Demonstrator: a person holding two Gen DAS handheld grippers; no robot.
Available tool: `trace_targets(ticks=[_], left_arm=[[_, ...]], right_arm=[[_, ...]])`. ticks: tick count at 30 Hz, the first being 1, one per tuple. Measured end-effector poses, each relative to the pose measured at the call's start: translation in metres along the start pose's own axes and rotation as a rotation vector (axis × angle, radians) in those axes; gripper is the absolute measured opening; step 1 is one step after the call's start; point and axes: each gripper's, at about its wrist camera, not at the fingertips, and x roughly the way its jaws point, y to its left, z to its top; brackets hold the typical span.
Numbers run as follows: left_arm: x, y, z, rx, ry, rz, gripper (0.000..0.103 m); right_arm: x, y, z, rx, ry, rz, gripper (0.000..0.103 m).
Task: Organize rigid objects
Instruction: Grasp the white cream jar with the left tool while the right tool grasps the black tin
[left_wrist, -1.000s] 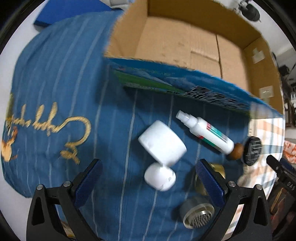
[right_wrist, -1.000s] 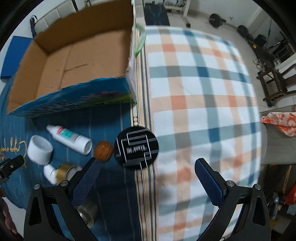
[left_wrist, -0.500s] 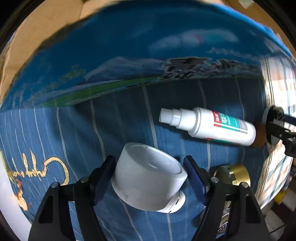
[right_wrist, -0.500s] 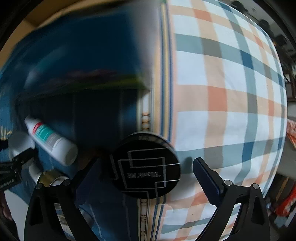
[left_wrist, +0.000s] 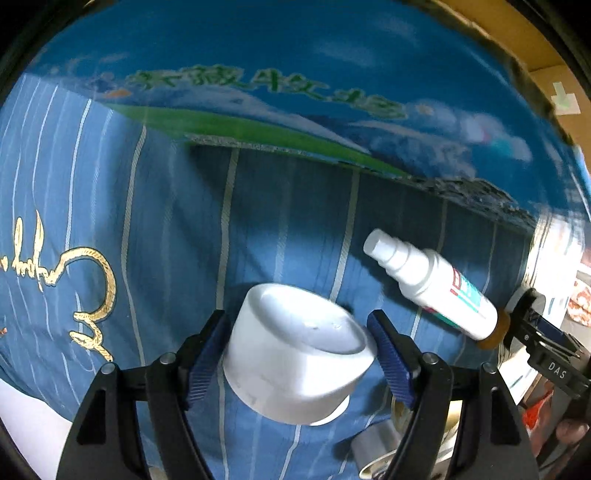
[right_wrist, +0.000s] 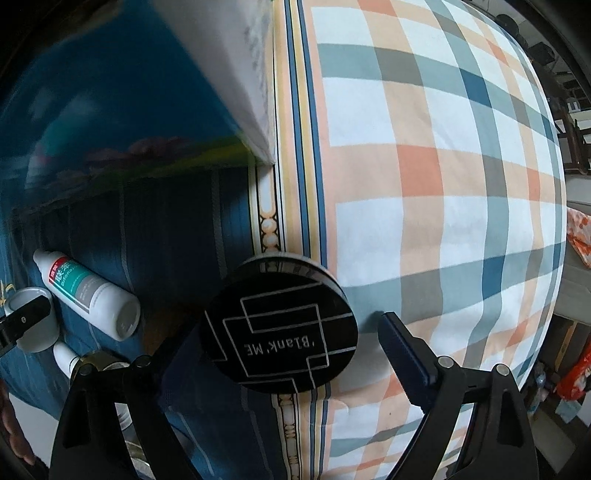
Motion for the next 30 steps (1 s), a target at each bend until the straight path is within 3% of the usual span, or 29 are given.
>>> trace_targets(ticks=[6,11,13,14,16,19,22,26,30], left_arm=[[-0.006,0.013,0.002,0.052,0.048,-0.012,0.076],[-0.004,0.015,-0.008,0.105,-0.010,0.035,0.075],[-0.014,0.002,-0.009,0.111,-0.033,0.041,0.070],[-0.015,0.003,-0.011,0.106,-0.053,0.049,0.070],[-0.011,-0.005,-0.008,0.089,-0.072,0.055,0.070],[-0.015,-0.002,-0.024,0.044,-0.089,0.083,0.070],[-0.022,-0.002,-0.045,0.001,-0.083,0.057,0.070],[-0.003,0.010,-0.048,-0.028,-0.040,-0.001,0.070],[-0.001,0.014,-0.053,-0.037,-0.063,0.004,0.068]], right_arm=[[0.000,-0.009,-0.004,-0.004,0.017,0.016,0.094],[-0.009,-0.017,-0.013,-0.004,0.011,0.026,0.094],[-0.012,-0.020,-0.013,0.000,0.010,0.026,0.093],[-0.012,-0.020,-0.014,0.003,0.007,0.026,0.092],[-0.011,-0.021,-0.016,0.014,0.004,0.035,0.077],[-0.017,-0.024,-0.020,0.038,0.005,0.019,0.077],[-0.018,-0.031,-0.028,0.063,0.023,0.038,0.077],[-0.013,-0.036,-0.033,0.078,0.021,0.046,0.077],[-0.008,-0.038,-0.036,0.096,0.023,0.030,0.077]])
